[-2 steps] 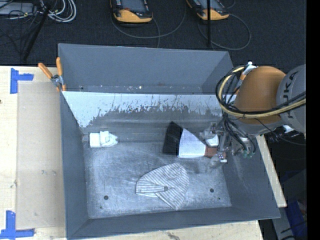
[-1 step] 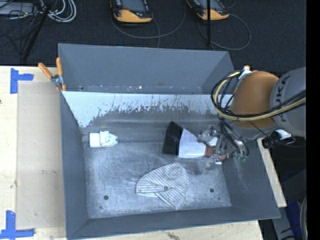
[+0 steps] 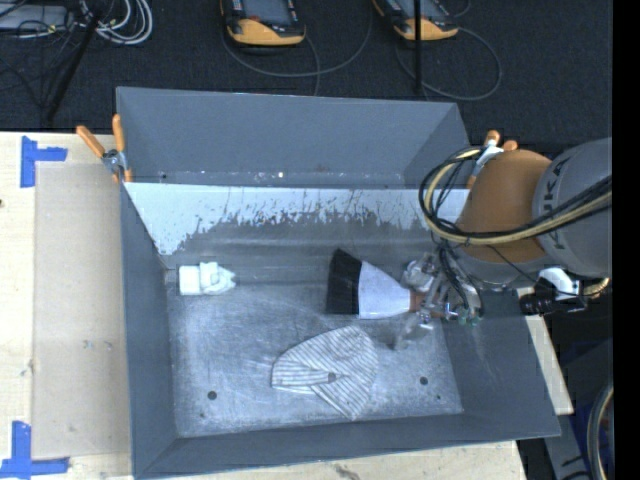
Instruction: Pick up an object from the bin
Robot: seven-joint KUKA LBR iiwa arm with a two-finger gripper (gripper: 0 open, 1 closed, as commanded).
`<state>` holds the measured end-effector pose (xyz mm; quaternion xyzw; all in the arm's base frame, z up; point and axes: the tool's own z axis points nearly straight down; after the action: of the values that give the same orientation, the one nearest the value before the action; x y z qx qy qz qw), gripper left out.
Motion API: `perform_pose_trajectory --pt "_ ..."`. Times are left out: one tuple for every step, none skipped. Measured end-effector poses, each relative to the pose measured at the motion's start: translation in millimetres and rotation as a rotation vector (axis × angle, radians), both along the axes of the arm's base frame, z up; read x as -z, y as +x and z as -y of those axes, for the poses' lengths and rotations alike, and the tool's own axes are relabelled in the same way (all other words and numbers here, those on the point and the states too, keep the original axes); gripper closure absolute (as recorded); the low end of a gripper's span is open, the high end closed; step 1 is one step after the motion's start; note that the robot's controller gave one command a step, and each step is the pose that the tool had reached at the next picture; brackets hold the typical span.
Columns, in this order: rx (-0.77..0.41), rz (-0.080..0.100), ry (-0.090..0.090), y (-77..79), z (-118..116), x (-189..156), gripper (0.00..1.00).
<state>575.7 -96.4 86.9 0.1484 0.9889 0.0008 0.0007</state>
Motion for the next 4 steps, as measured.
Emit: perform_pose_trajectory --pt "-0.029 -0.017 0.002 30.9 0 12 1.0" --pt "-0.03 -0.016 0.002 31.1 0 12 1.0" --pt "-0.032 0.002 -0.002 24.9 3 -139 1.0" --pt "-0.032 -0.001 -0.001 24.3 3 -138 1.0"
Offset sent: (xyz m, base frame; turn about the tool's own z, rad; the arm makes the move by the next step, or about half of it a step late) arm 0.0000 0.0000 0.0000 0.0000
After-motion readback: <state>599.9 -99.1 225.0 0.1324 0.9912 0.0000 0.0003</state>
